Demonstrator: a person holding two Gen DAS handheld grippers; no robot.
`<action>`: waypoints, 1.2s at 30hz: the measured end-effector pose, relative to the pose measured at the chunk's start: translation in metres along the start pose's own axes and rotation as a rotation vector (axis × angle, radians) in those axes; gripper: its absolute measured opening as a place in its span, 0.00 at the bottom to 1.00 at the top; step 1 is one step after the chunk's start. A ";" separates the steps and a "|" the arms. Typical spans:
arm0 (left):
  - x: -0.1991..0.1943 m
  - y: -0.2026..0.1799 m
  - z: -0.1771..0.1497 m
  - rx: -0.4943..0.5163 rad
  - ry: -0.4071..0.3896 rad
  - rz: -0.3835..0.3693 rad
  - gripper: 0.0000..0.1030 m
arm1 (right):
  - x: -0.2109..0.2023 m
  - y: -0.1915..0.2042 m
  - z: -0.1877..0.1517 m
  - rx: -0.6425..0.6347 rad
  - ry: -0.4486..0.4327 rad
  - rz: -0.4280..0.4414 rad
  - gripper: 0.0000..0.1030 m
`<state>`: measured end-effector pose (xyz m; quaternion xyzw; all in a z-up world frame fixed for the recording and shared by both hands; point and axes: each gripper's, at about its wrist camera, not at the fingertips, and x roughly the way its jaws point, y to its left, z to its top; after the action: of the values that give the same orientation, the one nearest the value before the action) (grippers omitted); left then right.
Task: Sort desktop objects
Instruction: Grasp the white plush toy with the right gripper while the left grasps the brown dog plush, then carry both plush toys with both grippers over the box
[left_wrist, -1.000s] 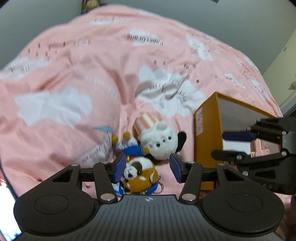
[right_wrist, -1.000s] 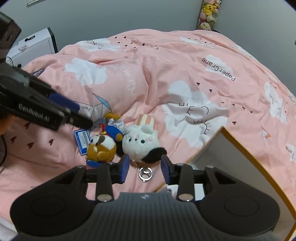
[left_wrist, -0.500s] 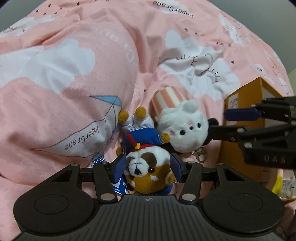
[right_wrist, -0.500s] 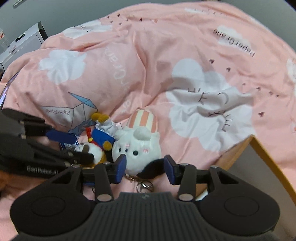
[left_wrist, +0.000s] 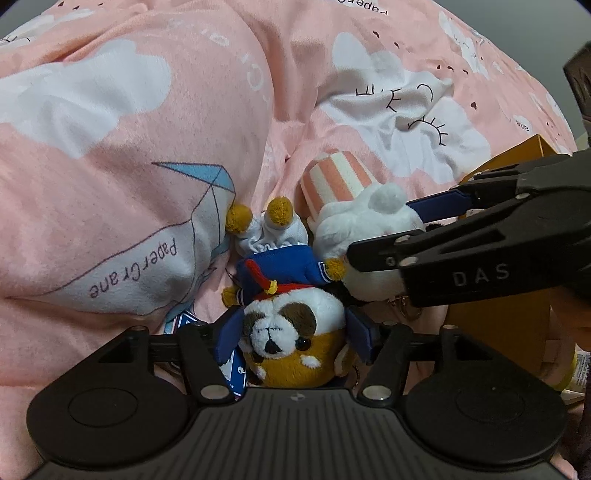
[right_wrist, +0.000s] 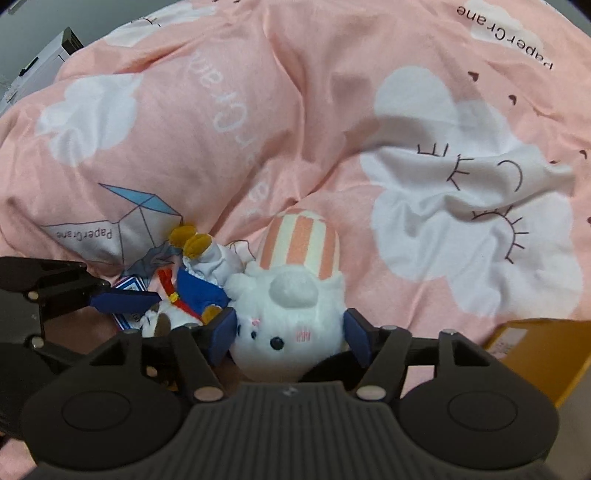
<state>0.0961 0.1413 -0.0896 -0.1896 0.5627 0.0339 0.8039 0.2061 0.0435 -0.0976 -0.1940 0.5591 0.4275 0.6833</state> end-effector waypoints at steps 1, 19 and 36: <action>0.001 0.001 0.000 -0.002 -0.001 -0.003 0.69 | 0.001 0.000 0.000 0.005 0.002 -0.003 0.66; -0.007 -0.005 -0.003 0.014 -0.081 -0.022 0.62 | -0.032 0.014 -0.023 0.029 -0.111 -0.068 0.57; -0.114 -0.040 -0.007 0.085 -0.407 -0.090 0.62 | -0.178 0.025 -0.071 0.051 -0.502 -0.096 0.57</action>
<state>0.0593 0.1199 0.0233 -0.1699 0.3806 0.0118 0.9089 0.1424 -0.0606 0.0521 -0.0906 0.3727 0.4153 0.8249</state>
